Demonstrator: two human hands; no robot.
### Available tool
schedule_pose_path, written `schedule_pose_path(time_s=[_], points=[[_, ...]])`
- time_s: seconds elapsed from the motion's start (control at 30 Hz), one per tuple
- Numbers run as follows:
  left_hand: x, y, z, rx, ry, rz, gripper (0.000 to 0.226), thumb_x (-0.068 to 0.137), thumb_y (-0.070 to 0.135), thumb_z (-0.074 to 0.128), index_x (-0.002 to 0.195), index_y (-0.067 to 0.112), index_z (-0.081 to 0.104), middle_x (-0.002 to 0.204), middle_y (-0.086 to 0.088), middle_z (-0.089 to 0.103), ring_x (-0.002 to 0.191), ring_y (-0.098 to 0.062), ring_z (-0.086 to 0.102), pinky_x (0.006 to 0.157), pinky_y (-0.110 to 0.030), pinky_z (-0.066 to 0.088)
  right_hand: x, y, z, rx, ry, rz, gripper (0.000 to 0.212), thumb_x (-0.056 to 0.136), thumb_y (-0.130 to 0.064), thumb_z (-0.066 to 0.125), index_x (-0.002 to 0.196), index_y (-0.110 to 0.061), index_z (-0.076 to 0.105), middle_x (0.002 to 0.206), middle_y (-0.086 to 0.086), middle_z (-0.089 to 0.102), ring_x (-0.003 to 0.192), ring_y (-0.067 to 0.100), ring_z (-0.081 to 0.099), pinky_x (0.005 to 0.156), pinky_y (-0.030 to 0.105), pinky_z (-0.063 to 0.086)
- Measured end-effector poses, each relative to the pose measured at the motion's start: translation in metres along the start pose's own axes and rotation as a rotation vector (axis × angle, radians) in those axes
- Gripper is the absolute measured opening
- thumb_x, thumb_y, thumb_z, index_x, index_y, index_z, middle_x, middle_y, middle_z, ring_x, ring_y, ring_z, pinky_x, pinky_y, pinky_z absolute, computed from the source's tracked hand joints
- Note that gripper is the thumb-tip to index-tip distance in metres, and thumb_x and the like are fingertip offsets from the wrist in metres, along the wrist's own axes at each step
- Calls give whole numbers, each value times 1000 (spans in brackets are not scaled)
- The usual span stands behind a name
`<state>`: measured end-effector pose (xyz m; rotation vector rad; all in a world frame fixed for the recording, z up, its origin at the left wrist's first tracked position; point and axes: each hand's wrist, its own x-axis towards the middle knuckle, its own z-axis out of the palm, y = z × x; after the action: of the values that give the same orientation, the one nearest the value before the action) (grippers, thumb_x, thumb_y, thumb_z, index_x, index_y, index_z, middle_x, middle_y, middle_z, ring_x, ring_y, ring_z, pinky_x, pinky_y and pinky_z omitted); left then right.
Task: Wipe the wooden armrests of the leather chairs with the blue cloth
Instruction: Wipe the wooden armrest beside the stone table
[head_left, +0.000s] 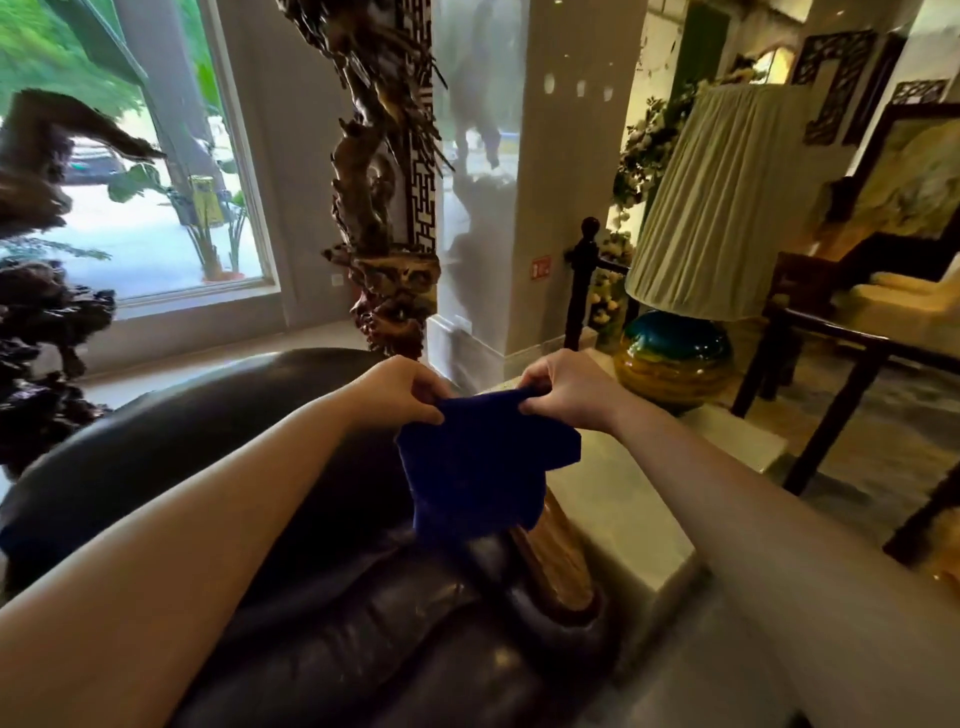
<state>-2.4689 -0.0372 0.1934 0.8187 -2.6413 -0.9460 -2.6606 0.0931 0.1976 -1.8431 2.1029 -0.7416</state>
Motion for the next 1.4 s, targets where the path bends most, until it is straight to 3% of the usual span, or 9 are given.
schedule_pose_path(time_s=[0.1, 0.23, 0.37, 0.47, 0.57, 0.7, 0.77, 1.13, 1.4], points=[[37, 3, 24, -2, 1, -24, 29, 74, 8, 71, 72, 37, 67, 67, 20, 68, 65, 10, 62, 56, -3, 44, 10, 43, -4, 11, -2, 9, 15, 81, -10, 63, 92, -15, 72, 84, 1, 71, 74, 10, 65, 53, 13, 47], [93, -9, 61, -15, -9, -54, 22, 74, 10, 71, 81, 31, 68, 80, 10, 69, 74, 0, 63, 69, -13, 45, 37, 104, 0, 20, -21, 55, 17, 82, -11, 63, 96, -12, 72, 90, 5, 72, 82, 16, 65, 65, 20, 51], [144, -32, 99, -71, 23, -84, 24, 71, 8, 72, 78, 31, 70, 74, 19, 66, 67, 9, 62, 58, -5, 46, 68, 163, 13, 29, -52, 113, 20, 81, -12, 64, 100, -10, 71, 94, 9, 72, 86, 20, 65, 77, 34, 55], [176, -45, 125, -114, 45, -131, 23, 70, 6, 73, 79, 28, 72, 71, 20, 65, 62, 13, 59, 57, -2, 44, 91, 202, 23, 30, -92, 138, 19, 80, -12, 64, 98, -10, 72, 92, 8, 72, 82, 17, 64, 72, 27, 50], [204, -56, 148, -138, 82, -193, 23, 69, 7, 73, 86, 23, 73, 75, 11, 67, 66, 5, 61, 62, -3, 44, 109, 236, 31, 60, -109, 153, 17, 80, -9, 63, 94, -12, 72, 88, 5, 72, 77, 12, 63, 63, 18, 45], [232, -65, 177, -177, 80, -284, 21, 73, 9, 72, 92, 20, 72, 87, 4, 70, 80, -7, 65, 75, -23, 54, 125, 279, 40, 122, -166, 162, 18, 80, -8, 62, 94, -13, 72, 86, 3, 71, 80, 14, 65, 69, 23, 51], [242, -67, 194, -192, 67, -316, 21, 75, 10, 71, 93, 20, 71, 89, 3, 69, 82, -8, 65, 76, -26, 55, 128, 300, 44, 143, -196, 167, 17, 80, -8, 63, 93, -15, 72, 85, 1, 71, 80, 13, 64, 70, 23, 50], [286, -100, 344, -325, 99, -651, 25, 75, 12, 70, 75, 37, 65, 81, 10, 68, 77, -2, 65, 61, -15, 49, 147, 452, 112, 200, -509, 117, 16, 80, -12, 64, 91, -21, 72, 81, -7, 68, 77, 7, 62, 63, 16, 46], [318, -163, 403, -365, 129, -765, 24, 75, 13, 70, 73, 36, 64, 79, 11, 68, 77, -2, 64, 62, -15, 47, 178, 515, 193, 201, -544, 123, 14, 80, -12, 66, 90, -20, 71, 82, -4, 67, 80, 11, 62, 65, 20, 47]])
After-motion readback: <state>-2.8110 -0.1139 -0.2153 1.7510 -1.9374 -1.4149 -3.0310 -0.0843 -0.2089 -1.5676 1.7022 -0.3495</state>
